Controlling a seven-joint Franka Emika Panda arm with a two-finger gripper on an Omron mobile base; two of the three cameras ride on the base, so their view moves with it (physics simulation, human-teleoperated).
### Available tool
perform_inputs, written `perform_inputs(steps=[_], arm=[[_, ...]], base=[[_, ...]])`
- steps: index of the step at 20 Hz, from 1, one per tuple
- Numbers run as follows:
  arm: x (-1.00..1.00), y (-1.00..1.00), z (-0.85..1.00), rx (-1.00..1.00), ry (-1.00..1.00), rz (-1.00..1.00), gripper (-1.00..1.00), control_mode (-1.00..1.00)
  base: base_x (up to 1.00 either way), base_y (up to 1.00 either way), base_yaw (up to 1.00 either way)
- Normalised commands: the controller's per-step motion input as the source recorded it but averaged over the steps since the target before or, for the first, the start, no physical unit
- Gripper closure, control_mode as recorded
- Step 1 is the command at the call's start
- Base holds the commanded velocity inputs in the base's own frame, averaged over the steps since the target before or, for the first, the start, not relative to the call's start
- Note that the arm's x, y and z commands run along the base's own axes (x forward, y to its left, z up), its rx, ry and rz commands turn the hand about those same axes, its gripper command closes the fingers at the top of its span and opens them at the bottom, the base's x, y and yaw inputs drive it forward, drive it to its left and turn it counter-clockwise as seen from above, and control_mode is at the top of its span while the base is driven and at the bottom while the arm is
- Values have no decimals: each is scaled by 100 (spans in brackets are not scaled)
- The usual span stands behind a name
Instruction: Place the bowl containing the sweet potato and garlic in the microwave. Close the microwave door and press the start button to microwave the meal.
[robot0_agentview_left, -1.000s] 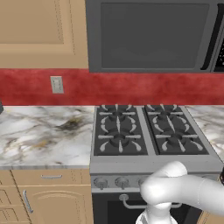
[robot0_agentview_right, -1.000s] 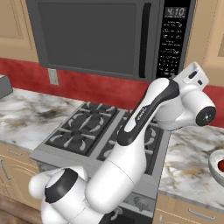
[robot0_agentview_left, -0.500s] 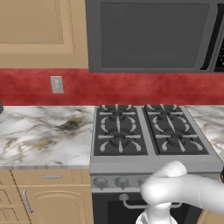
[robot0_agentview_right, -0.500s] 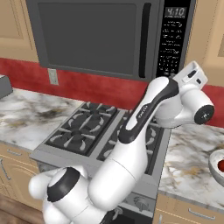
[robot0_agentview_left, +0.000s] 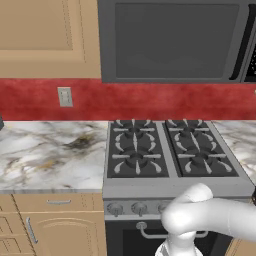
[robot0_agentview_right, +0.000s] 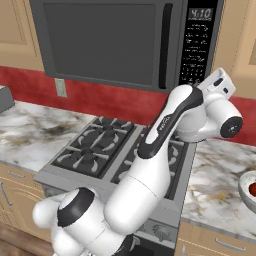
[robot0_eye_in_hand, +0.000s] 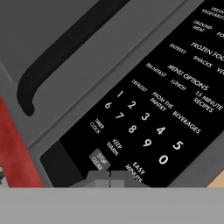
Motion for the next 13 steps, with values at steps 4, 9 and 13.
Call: perform_inputs(steps=[4, 9, 13], arm=[[17, -8, 0, 0, 0, 0, 100, -100], [30, -1, -13, 0, -2, 0, 100, -100], [64, 0, -41, -3, -2, -9, 100, -100]], base=[[0, 0, 0], [0, 0, 0], [0, 0, 0]])
